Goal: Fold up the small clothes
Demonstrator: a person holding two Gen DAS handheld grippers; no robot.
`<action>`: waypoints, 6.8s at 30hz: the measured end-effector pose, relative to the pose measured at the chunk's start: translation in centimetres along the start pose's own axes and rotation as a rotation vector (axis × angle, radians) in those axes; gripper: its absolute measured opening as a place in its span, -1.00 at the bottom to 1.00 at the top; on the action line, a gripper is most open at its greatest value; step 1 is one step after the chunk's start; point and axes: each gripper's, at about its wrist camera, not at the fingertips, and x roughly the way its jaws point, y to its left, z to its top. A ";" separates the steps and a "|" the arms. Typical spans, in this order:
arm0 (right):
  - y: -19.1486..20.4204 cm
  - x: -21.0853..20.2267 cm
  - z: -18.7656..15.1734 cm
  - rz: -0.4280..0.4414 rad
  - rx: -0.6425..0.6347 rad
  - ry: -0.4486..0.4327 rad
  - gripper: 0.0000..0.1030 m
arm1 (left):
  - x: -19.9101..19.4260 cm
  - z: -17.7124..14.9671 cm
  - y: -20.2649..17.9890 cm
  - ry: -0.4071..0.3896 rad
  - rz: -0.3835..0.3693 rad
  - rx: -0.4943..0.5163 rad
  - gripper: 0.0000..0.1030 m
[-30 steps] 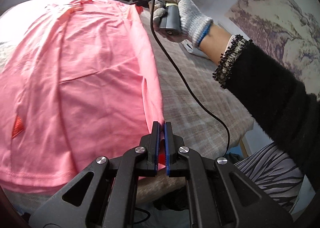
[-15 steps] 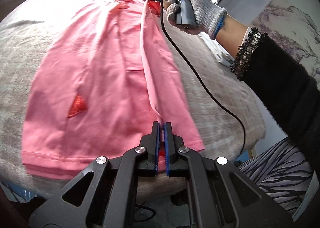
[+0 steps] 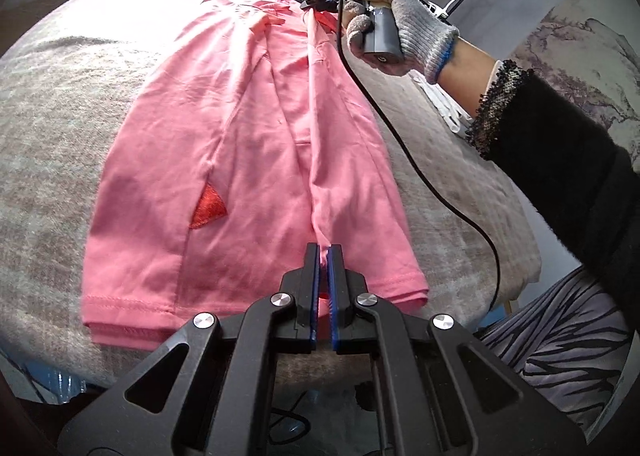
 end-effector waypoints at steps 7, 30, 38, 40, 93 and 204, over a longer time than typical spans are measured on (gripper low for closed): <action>-0.3 0.7 -0.5 -0.004 -0.015 0.021 -0.97 | -0.2 0.3 0.4 0.003 -0.011 -0.021 -0.97; -0.7 -0.1 -0.5 0.040 -0.052 0.019 -0.96 | -1.0 1.3 0.5 0.000 -0.021 -0.028 -1.00; 1.1 2.9 -1.3 0.050 -0.089 0.094 -0.34 | -0.2 1.2 1.7 0.056 0.075 -0.023 -0.79; 0.4 2.4 -1.1 0.099 -0.076 0.104 -0.27 | -1.3 1.6 1.4 0.034 0.081 0.004 -0.52; -0.7 6.7 10.4 0.308 0.060 0.050 -0.33 | -1.8 15.6 3.5 -0.047 -0.021 -0.049 -0.49; -1.8 -16.6 -22.9 0.459 0.069 0.136 -1.00 | -0.4 16.7 7.3 0.080 -0.130 -0.167 -0.96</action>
